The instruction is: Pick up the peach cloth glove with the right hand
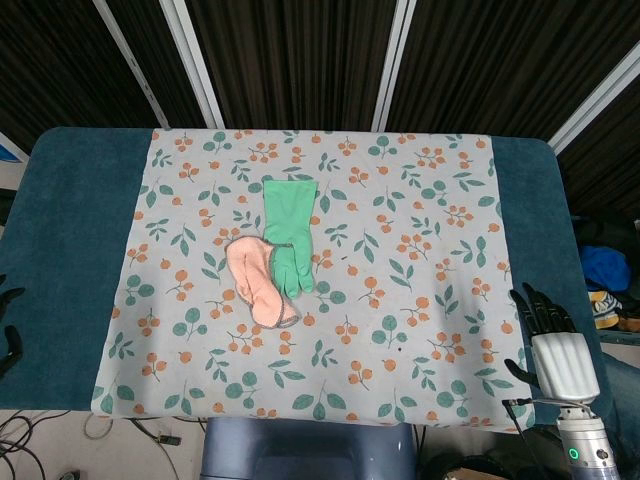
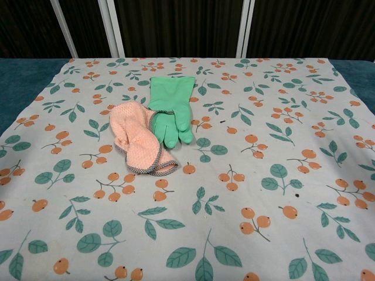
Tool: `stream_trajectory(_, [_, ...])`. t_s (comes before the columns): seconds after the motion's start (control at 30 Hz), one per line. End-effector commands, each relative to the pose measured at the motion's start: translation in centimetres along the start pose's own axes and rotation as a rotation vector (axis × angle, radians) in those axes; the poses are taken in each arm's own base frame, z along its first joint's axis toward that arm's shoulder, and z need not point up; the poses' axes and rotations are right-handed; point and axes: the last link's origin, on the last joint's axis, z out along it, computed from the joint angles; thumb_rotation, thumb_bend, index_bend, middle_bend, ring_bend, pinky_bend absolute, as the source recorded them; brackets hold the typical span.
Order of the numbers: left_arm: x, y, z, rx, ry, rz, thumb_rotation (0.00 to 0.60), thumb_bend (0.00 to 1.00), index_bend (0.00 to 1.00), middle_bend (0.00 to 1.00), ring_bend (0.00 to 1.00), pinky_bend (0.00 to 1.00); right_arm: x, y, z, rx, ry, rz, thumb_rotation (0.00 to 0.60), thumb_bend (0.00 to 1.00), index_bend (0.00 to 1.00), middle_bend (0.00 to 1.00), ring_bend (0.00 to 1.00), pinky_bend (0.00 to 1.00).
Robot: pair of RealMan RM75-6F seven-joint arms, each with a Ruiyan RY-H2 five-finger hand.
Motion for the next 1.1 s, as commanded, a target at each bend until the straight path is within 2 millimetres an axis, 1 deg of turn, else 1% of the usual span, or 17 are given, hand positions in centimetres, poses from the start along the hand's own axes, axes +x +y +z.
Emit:
stream_trajectory(0.03, [0.0, 0.0, 0.0, 0.001, 0.000, -0.001, 0.600, 0.70, 0.21, 0.08, 0.09, 0.03, 0.0, 0.3, -0.2, -0.021, 0.006, 0.007, 0.600, 0.15, 0.00, 0.00, 0.11, 0.20])
stream_trajectory(0.23, [0.0, -0.1, 0.0, 0.005, -0.001, -0.001, 0.600, 0.70, 0.21, 0.08, 0.09, 0.03, 0.1, 0.5, -0.2, -0.030, 0.026, 0.008, 0.600, 0.15, 0.00, 0.00, 0.11, 0.20])
stream_trajectory(0.87, [-0.1, 0.0, 0.1, 0.005, -0.005, -0.004, 0.600, 0.70, 0.21, 0.08, 0.09, 0.03, -0.1, 0.7, -0.1, -0.035, 0.005, 0.013, 0.600, 0.15, 0.00, 0.00, 0.11, 0.20])
stream_trajectory(1.0, [-0.1, 0.1, 0.0, 0.005, -0.003, -0.014, 0.600, 0.70, 0.21, 0.08, 0.09, 0.03, -0.3, 0.3, 0.3, -0.011, 0.014, 0.037, 0.600, 0.15, 0.00, 0.00, 0.11, 0.20])
stream_trajectory(1.1, [-0.1, 0.1, -0.1, 0.004, 0.000, -0.020, 0.600, 0.70, 0.21, 0.08, 0.09, 0.03, -0.6, -0.6, 1.3, 0.037, 0.004, 0.086, 0.600, 0.15, 0.00, 0.00, 0.11, 0.20])
